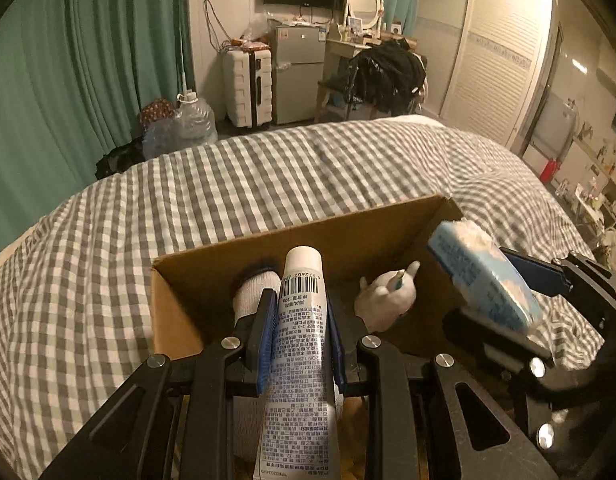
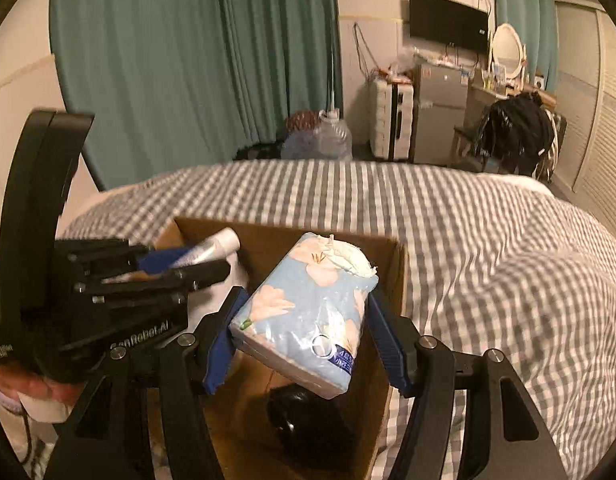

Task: Organize objects
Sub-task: 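Carry the toothpaste tube and tissue pack into the box and release both, then grasp the white hair dryer with the left gripper while the right gripper grasps the white earbuds case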

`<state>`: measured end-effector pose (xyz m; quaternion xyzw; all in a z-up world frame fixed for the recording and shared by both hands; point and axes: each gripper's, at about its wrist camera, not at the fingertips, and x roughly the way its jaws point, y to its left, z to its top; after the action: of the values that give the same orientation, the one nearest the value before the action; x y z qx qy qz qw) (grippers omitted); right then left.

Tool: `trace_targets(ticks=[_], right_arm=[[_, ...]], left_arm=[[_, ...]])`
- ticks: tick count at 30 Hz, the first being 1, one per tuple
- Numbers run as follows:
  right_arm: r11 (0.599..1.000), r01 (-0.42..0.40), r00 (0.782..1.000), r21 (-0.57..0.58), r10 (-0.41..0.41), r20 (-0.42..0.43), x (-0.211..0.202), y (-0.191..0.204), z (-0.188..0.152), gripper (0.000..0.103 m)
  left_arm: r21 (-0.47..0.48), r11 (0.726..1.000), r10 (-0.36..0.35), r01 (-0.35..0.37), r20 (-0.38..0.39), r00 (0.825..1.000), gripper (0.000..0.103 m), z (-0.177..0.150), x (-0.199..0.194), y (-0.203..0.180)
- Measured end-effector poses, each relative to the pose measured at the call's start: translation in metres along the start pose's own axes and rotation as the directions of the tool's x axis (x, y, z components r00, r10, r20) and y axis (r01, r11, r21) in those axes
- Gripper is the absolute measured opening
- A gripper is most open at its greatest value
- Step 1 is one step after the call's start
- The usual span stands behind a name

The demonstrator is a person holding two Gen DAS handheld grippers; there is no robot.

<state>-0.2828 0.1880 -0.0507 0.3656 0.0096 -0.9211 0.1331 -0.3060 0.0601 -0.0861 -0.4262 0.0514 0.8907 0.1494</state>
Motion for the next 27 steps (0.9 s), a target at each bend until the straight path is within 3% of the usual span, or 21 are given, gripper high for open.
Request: trace_targets(ticks=[3,7,9,10,14,19,21,27], right_arm=[[1.000,0.001,1.000,-0.015,-0.001,-0.003,0.000,0.000,-0.005,0.063],[0.999,0.013,0.999,-0.038,-0.012,0.040,-0.016,0.001,-0.010,0.076],[0.999,0.021,0.998,-0.028,-0.019,0.062,-0.026,0.002,-0.013,0.081],[0.999,0.024,0.998,-0.021,-0.023,0.066,-0.029,0.002,-0.013,0.081],[0.997,0.070,0.994,-0.014,-0.069,0.090,-0.057,0.004,-0.012,0.082],[0.995,0.097,0.989,0.002,-0.097,0.114,-0.110,0.015,-0.011,0.082],[0.997,0.080,0.989,-0.009,-0.079,0.121,-0.133,0.025,-0.011,0.082],[0.989,0.123,0.973,-0.076,-0.105,0.208,-0.202,0.063,-0.019,0.082]], left_arm=[[0.008,1.000,0.015,-0.015,-0.020,1.000,0.025,-0.006,0.004,-0.004],[-0.008,1.000,0.014,-0.015,-0.033,0.999,0.033,-0.006,-0.004,-0.005],[-0.014,1.000,0.020,-0.020,-0.019,1.000,0.073,-0.007,-0.015,-0.005],[-0.018,1.000,0.025,-0.025,-0.002,1.000,0.078,-0.008,-0.022,-0.005],[0.003,1.000,-0.013,0.013,0.054,0.998,0.080,-0.013,-0.064,-0.008],[0.020,1.000,0.006,-0.009,0.134,0.991,0.081,-0.023,-0.119,-0.011],[0.021,1.000,0.016,-0.020,0.166,0.986,0.089,-0.030,-0.146,-0.012],[0.025,0.999,0.031,-0.037,0.226,0.974,0.097,-0.054,-0.209,-0.012]])
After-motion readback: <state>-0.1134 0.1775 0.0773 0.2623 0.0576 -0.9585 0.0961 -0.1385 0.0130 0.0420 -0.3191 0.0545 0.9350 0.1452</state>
